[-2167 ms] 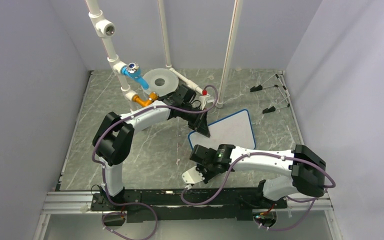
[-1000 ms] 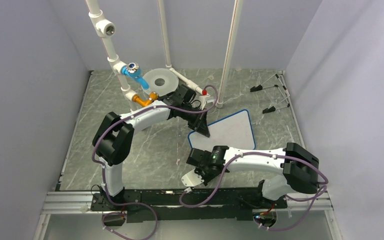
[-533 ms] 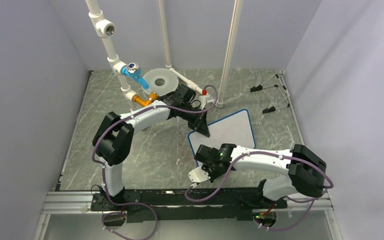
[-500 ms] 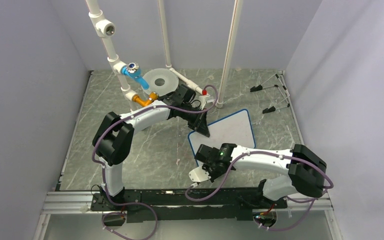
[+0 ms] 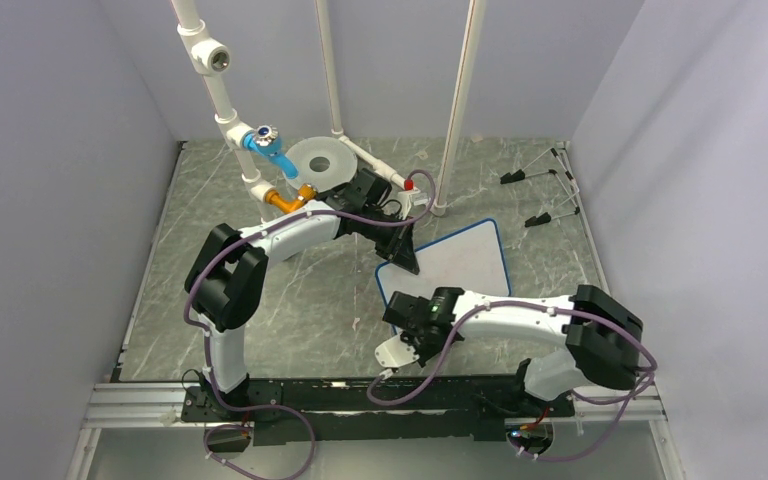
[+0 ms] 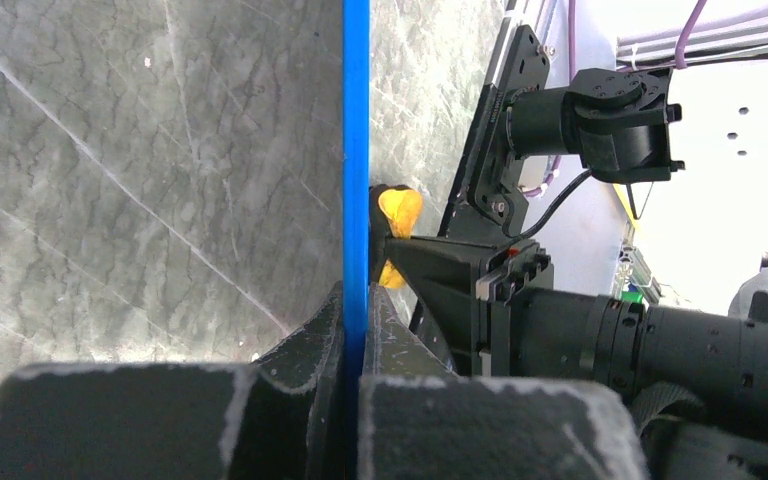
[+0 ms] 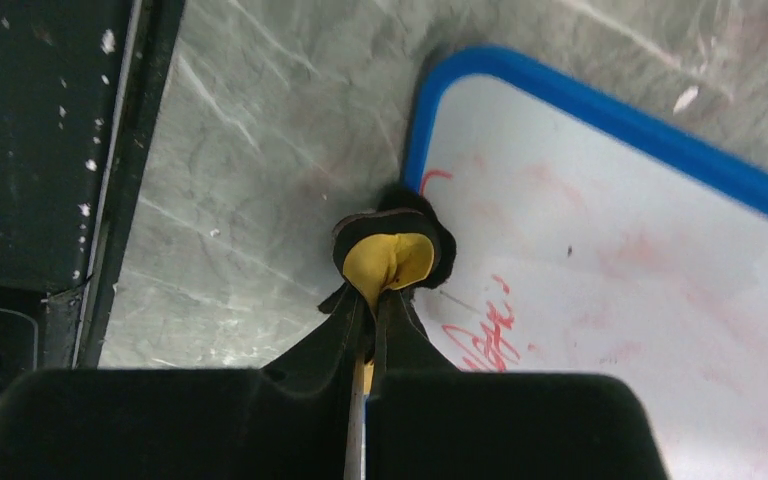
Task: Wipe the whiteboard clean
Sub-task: Erase the whiteboard at the center of the board.
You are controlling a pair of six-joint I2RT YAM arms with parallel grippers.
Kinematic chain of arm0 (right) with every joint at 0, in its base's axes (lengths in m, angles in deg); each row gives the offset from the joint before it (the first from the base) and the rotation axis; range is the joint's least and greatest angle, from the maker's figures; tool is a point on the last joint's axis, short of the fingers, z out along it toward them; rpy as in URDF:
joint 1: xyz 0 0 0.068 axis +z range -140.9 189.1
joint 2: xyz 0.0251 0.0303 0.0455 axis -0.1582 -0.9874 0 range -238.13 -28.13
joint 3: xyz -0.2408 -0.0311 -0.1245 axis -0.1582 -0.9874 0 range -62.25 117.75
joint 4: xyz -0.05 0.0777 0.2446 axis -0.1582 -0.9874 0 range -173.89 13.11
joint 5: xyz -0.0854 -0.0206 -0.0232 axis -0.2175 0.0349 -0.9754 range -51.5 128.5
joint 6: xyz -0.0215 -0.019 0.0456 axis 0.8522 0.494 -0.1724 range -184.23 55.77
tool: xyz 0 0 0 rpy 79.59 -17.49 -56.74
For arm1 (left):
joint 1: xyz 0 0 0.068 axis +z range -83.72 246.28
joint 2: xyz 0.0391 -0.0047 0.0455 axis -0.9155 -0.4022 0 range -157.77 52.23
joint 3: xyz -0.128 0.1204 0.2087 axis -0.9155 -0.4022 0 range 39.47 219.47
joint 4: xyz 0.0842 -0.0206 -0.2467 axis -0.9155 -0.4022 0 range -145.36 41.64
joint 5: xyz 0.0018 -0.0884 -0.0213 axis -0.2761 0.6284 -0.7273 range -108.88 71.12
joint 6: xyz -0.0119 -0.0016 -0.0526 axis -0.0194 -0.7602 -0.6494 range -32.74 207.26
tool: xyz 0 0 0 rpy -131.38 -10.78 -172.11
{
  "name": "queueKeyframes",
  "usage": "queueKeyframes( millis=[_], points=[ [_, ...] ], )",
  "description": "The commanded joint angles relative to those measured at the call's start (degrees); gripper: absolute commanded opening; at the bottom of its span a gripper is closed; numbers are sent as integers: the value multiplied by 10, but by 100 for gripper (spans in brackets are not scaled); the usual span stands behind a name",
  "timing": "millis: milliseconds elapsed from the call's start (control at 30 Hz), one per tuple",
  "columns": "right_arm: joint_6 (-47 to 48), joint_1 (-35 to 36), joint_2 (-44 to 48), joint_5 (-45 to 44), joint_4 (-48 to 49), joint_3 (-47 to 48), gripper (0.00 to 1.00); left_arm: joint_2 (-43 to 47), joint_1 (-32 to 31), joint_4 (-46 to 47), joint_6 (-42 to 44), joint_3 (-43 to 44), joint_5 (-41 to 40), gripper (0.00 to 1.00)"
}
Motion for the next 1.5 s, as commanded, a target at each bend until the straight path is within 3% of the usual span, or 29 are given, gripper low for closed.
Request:
queueKeyframes(
  millis=[0,433,633,967,1467],
  points=[
    [-8,29,-43,6,30,47,0,18,-3,2,-1,28,43,0],
    [-64,39,-79,38,83,114,0,21,-3,11,-4,24,47,0],
    [-60,25,-73,32,72,95,0,26,-3,16,-2,14,47,0],
    [-28,-57,1,5,12,35,0,25,-3,13,2,14,48,0],
    [-12,-74,16,-36,-2,12,0,23,-2,12,-2,19,45,0]
  ],
)
